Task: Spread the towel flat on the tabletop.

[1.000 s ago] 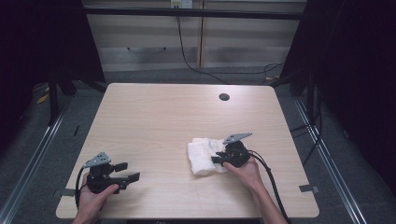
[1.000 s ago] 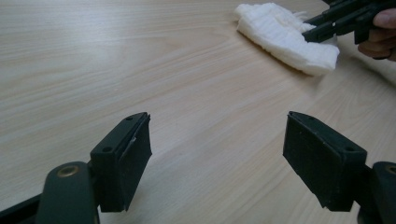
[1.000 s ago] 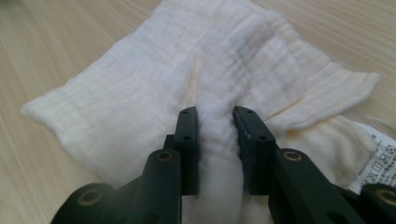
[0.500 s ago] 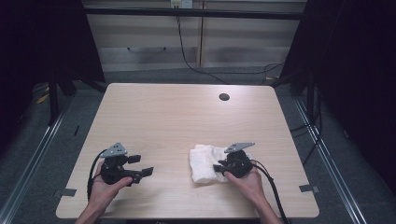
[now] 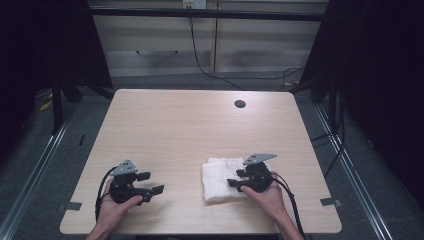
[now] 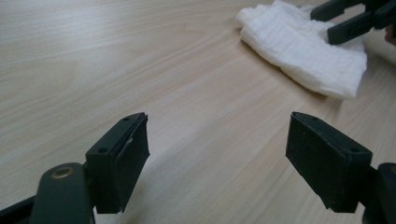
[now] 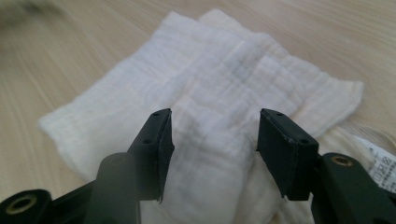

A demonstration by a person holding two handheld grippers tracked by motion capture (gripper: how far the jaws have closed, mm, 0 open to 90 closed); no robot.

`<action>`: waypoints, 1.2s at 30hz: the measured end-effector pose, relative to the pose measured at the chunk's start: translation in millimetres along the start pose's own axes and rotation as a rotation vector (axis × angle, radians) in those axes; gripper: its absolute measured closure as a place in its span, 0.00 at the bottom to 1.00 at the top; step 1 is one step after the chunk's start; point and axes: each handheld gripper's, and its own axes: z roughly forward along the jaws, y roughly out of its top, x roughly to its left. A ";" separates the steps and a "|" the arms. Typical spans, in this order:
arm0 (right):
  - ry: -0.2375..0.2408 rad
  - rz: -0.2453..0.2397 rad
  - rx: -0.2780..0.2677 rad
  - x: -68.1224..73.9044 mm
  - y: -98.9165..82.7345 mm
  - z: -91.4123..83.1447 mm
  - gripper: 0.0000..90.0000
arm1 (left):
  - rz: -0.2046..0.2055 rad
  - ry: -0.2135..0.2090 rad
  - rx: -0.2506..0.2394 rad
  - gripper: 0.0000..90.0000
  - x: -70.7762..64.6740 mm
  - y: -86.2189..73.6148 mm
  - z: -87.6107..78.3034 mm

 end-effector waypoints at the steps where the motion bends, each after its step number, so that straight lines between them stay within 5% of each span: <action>1: 0.016 -0.002 -0.015 -0.5 0.7 -1.3 0.48 | 0.005 0.000 -0.002 0.23 -0.2 0.0 0.0; 7: 0.014 -0.017 -0.050 -5.2 8.4 -15.9 0.44 | 0.014 -0.006 0.003 0.23 0.6 0.0 1.9; 16: 0.016 -0.027 -0.090 -36.4 26.6 -29.4 0.62 | 0.010 -0.001 -0.001 0.23 2.8 0.4 1.9; 23: 0.014 -0.042 -0.007 -52.3 33.4 -7.3 0.77 | 0.010 -0.007 -0.001 0.23 1.2 0.0 1.5; 31: 0.065 -0.022 0.017 -53.6 30.7 11.9 0.70 | 0.008 -0.018 -0.002 0.23 0.2 0.0 1.5; 36: 0.031 -0.055 0.039 -48.3 28.3 20.4 0.67 | 0.017 -0.024 0.008 0.23 -1.1 0.1 3.1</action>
